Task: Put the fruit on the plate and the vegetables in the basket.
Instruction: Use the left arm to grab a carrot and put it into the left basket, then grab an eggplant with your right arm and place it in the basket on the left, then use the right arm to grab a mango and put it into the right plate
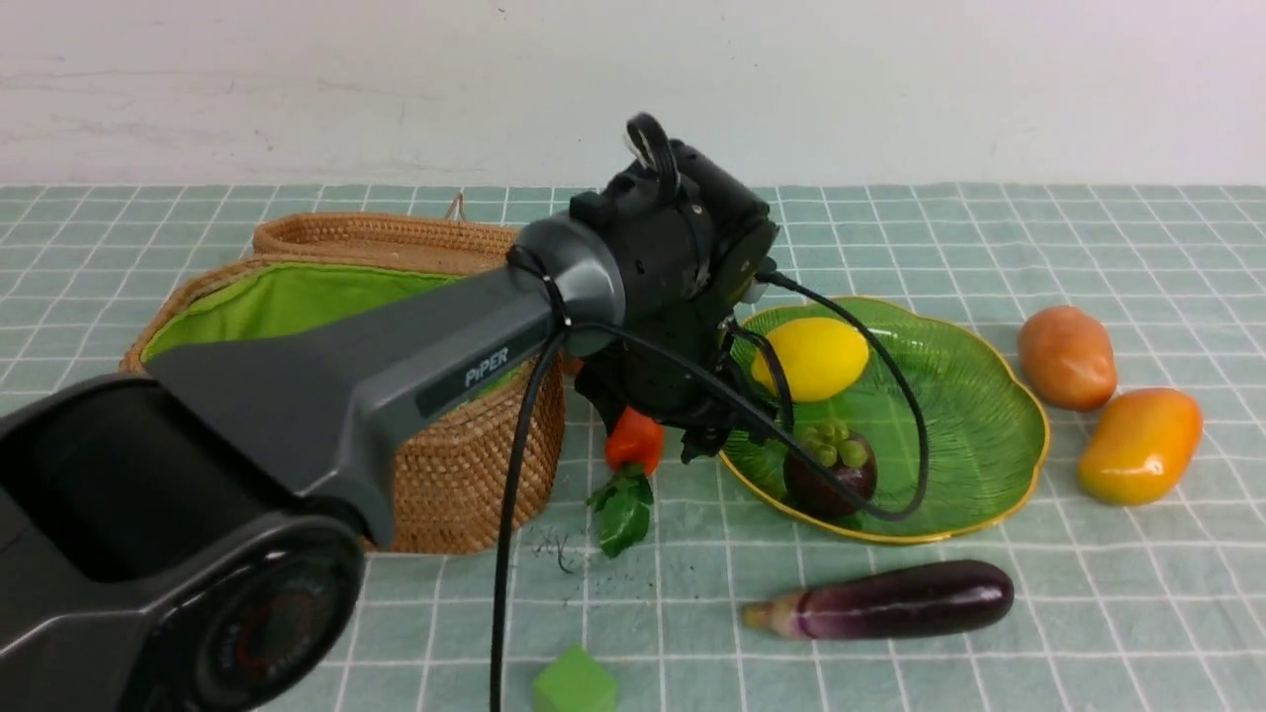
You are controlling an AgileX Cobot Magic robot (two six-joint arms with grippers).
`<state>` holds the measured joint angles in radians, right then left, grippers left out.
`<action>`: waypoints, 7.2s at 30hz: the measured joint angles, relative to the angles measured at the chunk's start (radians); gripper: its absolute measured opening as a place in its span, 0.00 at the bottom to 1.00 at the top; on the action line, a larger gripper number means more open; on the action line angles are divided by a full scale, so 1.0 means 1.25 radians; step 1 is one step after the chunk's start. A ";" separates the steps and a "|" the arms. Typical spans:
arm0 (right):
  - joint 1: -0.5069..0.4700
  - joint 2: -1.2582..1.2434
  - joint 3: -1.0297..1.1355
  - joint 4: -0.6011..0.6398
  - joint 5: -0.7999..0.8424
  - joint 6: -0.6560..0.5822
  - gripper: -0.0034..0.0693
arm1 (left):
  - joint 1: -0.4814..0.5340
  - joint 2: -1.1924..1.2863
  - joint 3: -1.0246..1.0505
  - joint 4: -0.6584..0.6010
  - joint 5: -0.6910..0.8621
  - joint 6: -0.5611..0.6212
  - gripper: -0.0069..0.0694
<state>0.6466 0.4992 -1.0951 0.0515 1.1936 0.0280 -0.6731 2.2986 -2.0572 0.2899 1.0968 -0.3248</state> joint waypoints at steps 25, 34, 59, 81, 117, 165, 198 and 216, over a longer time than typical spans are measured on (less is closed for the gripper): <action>0.000 -0.015 0.024 0.000 0.011 -0.003 0.24 | 0.000 0.071 -0.004 0.091 -0.047 -0.084 0.60; 0.000 -0.015 0.024 0.009 0.006 -0.003 0.24 | -0.001 -0.011 -0.089 0.078 0.036 -0.061 0.60; 0.000 -0.015 0.027 0.012 -0.194 -0.060 0.24 | 0.305 -0.488 0.408 -0.013 -0.060 0.985 0.60; 0.000 0.029 0.027 0.017 -0.162 -0.061 0.24 | 0.307 -0.578 0.421 -0.208 -0.093 0.589 0.66; 0.000 1.020 -0.210 0.007 -0.070 -0.551 0.37 | 0.307 -1.523 1.160 -0.579 -0.210 0.578 0.07; -0.070 1.111 -0.383 0.124 -0.026 -0.504 0.46 | 0.307 -1.523 1.161 -0.798 -0.323 0.740 0.07; 0.034 1.419 -0.937 0.561 -0.434 -0.850 0.93 | 0.307 -1.523 1.161 -0.815 -0.536 0.741 0.07; -0.025 1.057 -0.885 -0.212 0.050 -0.167 0.17 | 0.307 -1.523 1.162 -0.811 -0.296 0.742 0.07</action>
<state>0.6159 1.8206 -2.2012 -0.2141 1.2557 -0.1812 -0.2890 0.3947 -0.6050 -0.7243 0.7268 0.6030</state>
